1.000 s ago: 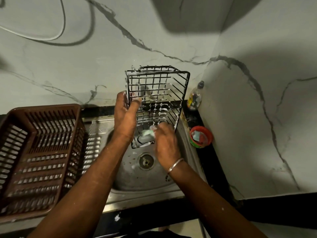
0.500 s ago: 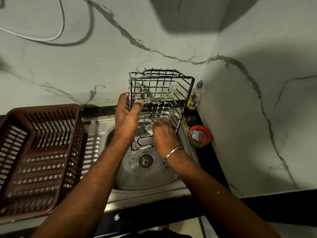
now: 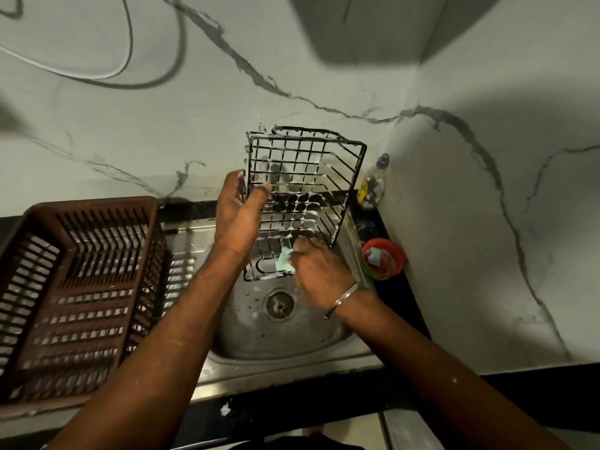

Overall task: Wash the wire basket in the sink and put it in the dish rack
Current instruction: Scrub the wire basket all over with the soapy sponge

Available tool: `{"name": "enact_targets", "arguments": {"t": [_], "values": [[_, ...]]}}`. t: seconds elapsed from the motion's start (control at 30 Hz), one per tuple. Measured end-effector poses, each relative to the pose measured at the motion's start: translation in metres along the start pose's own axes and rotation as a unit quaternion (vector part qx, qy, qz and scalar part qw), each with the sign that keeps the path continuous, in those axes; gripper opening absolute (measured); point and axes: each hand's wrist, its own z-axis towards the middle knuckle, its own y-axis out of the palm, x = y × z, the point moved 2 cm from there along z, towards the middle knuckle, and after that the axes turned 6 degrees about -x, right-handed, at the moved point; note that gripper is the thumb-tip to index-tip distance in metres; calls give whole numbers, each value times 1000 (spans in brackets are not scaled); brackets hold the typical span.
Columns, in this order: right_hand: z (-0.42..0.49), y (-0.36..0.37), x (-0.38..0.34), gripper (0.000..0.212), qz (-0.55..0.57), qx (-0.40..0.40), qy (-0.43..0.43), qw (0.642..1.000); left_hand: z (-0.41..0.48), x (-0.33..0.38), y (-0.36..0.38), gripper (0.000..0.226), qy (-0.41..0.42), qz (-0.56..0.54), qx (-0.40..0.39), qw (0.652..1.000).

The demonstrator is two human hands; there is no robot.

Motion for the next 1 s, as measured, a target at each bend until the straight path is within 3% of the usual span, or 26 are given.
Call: {"name": "enact_targets", "arguments": {"t": [0.03,0.1,0.2,0.3,0.43,0.53,0.67,0.8,0.9,1.0], "values": [[-3,4,1,37,0,-2,-24,1000,3,-1,-2,17,-6,-2,4,1000],[-6,13,1,51,-20,-13,-49,999,3,4,-2,22,-14,-6,-2,1000],[-2,20,-3,43,-49,33,-59,996,6,13,0,21,-4,7,-24,1000],[-1,25,-5,37,-12,99,-54,994,8,20,2,22,14,22,-71,997],[1,24,-12,16,92,195,-48,975,6,8,-4,82,38,111,-185,976],[5,26,-20,17,139,227,-56,962,2,-1,-6,95,60,175,-202,962],[5,29,-22,19,153,273,-42,949,-4,-11,-12,95,38,131,-162,977],[17,20,-27,16,159,314,-12,936,-27,-33,-3,78,16,-27,-28,999],[29,20,-41,14,181,296,-17,938,-29,-46,-3,57,11,-142,37,989],[34,17,-48,19,258,246,-24,934,-17,-48,-11,43,13,-198,44,979]]}}
